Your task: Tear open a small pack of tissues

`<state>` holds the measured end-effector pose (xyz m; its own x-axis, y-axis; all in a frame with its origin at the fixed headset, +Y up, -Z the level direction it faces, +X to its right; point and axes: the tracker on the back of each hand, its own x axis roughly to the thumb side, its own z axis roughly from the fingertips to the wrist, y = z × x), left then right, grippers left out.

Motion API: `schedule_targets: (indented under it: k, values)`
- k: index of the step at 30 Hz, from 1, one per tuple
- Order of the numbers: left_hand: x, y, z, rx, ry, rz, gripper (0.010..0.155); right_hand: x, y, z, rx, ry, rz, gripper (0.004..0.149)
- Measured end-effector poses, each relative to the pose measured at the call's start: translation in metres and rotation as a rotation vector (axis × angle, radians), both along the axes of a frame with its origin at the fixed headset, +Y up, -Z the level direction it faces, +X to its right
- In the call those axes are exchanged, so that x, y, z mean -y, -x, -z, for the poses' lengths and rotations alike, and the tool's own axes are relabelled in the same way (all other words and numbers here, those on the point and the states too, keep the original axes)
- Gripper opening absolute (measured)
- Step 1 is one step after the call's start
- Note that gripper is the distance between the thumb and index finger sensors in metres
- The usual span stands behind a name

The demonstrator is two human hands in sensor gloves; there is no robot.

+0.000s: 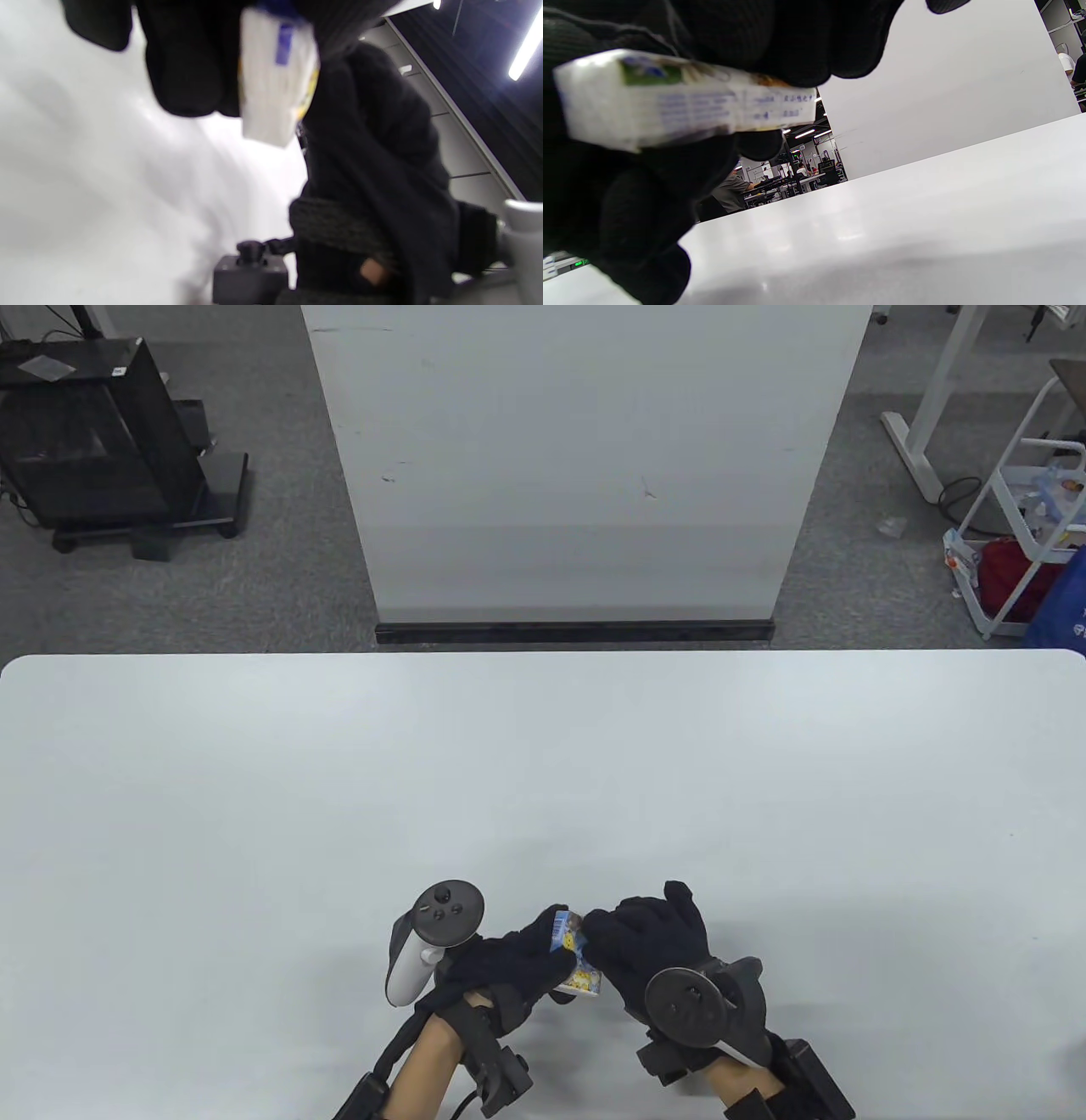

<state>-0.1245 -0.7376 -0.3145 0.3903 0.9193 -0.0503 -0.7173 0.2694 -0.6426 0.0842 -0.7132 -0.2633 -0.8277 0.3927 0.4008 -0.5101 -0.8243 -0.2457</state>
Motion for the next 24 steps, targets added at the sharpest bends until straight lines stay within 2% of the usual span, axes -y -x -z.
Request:
schedule_targets:
  k: [7, 11, 17, 24]
  values:
    - [0.002, -0.002, 0.000, 0.002, 0.014, 0.015, 0.070, 0.002, 0.000, 0.002, -0.014, 0.028, 0.012, 0.039]
    - [0.003, -0.003, -0.001, 0.007, 0.015, 0.020, 0.070, 0.000, 0.001, -0.001, -0.001, -0.006, -0.024, 0.039]
    - [0.003, -0.002, 0.000, 0.009, 0.014, 0.042, 0.071, 0.000, -0.004, 0.003, -0.001, 0.044, 0.059, 0.039]
    - [0.003, -0.003, -0.001, 0.008, 0.001, 0.096, 0.071, 0.001, -0.022, 0.012, 0.074, 0.106, 0.208, 0.040]
